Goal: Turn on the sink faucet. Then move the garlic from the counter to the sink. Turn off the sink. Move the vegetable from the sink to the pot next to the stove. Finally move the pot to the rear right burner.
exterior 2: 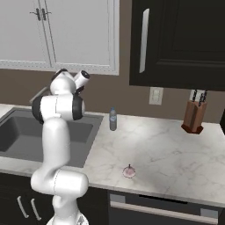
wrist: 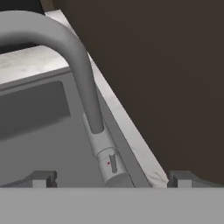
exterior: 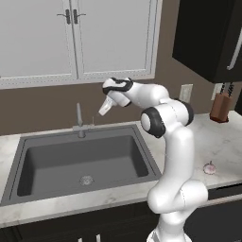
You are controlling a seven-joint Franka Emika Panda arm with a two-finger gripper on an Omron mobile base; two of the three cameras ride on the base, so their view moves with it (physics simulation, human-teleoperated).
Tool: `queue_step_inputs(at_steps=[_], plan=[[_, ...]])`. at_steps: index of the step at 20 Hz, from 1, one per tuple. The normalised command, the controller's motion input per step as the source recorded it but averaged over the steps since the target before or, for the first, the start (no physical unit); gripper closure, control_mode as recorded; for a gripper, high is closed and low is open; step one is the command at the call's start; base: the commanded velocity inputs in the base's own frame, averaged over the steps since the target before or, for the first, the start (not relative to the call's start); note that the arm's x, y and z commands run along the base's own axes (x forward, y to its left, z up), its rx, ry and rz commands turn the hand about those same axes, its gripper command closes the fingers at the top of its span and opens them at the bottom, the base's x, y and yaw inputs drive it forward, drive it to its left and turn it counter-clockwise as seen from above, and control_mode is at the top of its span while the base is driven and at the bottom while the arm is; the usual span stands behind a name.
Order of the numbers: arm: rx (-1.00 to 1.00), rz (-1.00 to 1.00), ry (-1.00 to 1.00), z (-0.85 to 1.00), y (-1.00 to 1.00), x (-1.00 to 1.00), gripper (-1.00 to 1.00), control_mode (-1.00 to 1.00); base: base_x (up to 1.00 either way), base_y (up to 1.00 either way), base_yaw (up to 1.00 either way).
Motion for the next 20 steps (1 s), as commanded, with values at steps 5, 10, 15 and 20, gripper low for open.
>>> queue_step_inputs(at_steps=[5,10,15,20], plan=[[-0.03,0.0,0.0,-0.18,0.13,0.0,-1.0,-1.0,0.0,0.0,0.0],[-0.02,0.0,0.01,-0.08,0.23,0.03,-1.0,-1.0,0.0,0.0,0.0],[-0.03,0.01,0.04,-0.17,0.03,0.0,-1.0,-1.0,0.0,0.0,0.0],[-0.01,0.0,0.03,-0.11,0.0,0.01,-1.0,-1.0,0.0,0.0,0.0]])
